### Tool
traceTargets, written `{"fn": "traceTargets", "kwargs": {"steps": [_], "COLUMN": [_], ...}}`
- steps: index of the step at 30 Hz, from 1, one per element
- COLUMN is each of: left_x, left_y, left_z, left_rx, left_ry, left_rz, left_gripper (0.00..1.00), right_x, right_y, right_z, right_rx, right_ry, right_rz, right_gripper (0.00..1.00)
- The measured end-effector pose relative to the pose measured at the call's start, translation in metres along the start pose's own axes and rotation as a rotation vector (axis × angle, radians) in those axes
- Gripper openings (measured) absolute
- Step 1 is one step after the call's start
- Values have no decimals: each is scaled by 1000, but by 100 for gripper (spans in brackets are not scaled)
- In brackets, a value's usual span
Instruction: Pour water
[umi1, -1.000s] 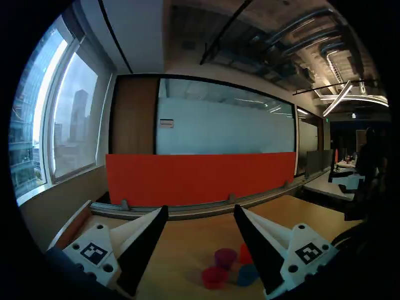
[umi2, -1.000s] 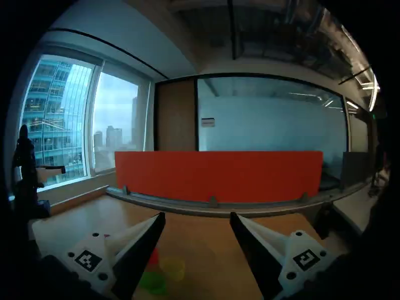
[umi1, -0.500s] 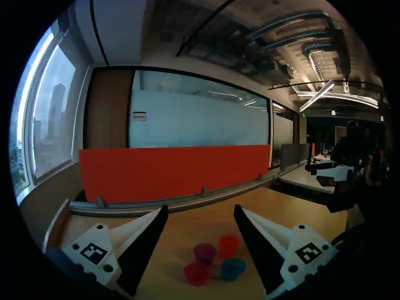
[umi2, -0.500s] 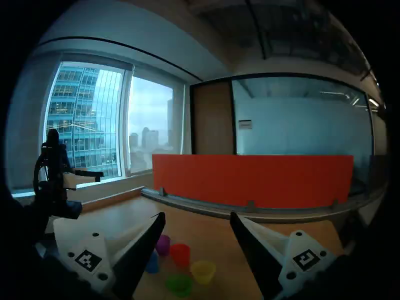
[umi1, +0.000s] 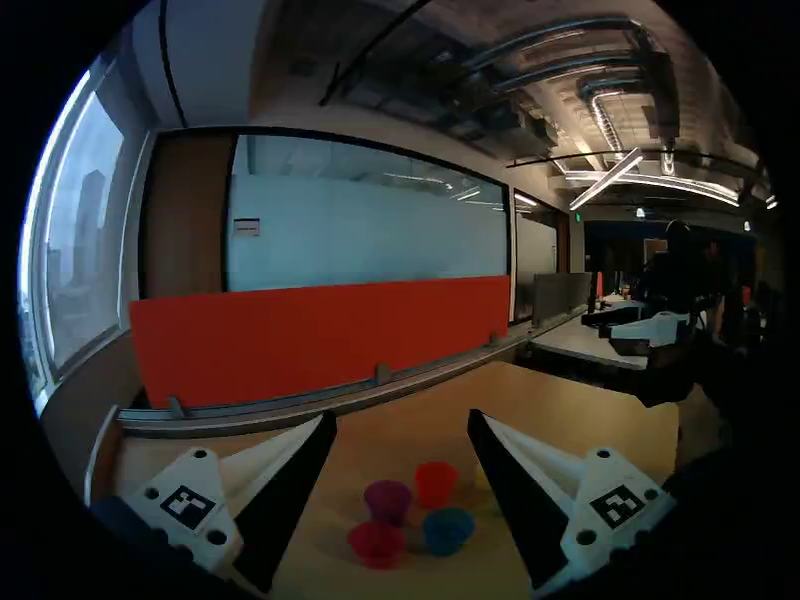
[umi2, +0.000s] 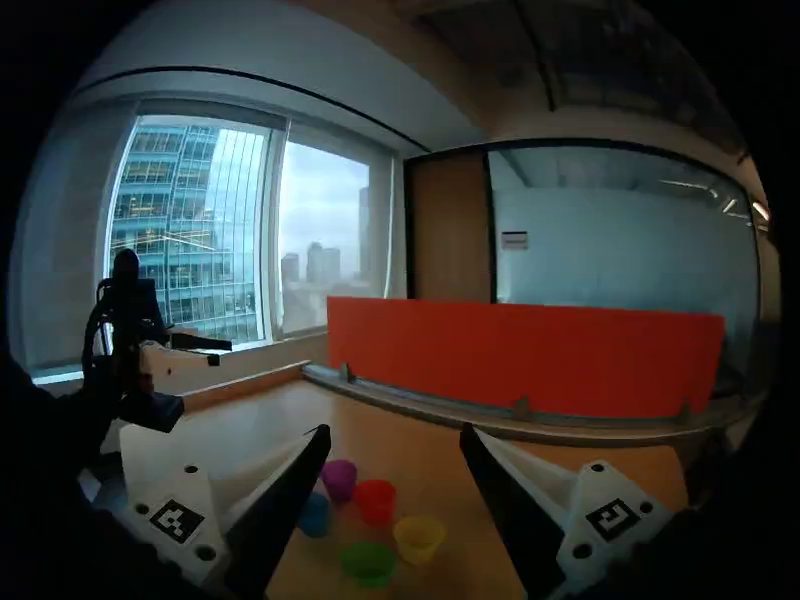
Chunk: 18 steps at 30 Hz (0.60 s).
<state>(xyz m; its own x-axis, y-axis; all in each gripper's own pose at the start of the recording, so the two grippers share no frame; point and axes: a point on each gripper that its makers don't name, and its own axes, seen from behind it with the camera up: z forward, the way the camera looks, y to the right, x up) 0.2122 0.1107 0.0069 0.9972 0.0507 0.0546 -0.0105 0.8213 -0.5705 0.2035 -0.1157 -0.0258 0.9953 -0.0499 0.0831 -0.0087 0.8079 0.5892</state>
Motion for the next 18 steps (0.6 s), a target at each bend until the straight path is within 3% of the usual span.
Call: {"fn": "traceTargets", "kwargs": {"steps": [9,18], "left_x": [-9,-29], "left_y": [21,32], "left_z": [1,6], "left_rx": [-82,-121], "left_ry": [-31,-91], "left_rz": [13,23], "left_gripper": [97,97], "right_x": [-11,-30], "right_y": [-9,-15], "right_z": [-1,-4], "right_rx": [41,78], "right_ry": [-55,-121], "right_rz": [-56,-77], "right_gripper": [100,100]}}
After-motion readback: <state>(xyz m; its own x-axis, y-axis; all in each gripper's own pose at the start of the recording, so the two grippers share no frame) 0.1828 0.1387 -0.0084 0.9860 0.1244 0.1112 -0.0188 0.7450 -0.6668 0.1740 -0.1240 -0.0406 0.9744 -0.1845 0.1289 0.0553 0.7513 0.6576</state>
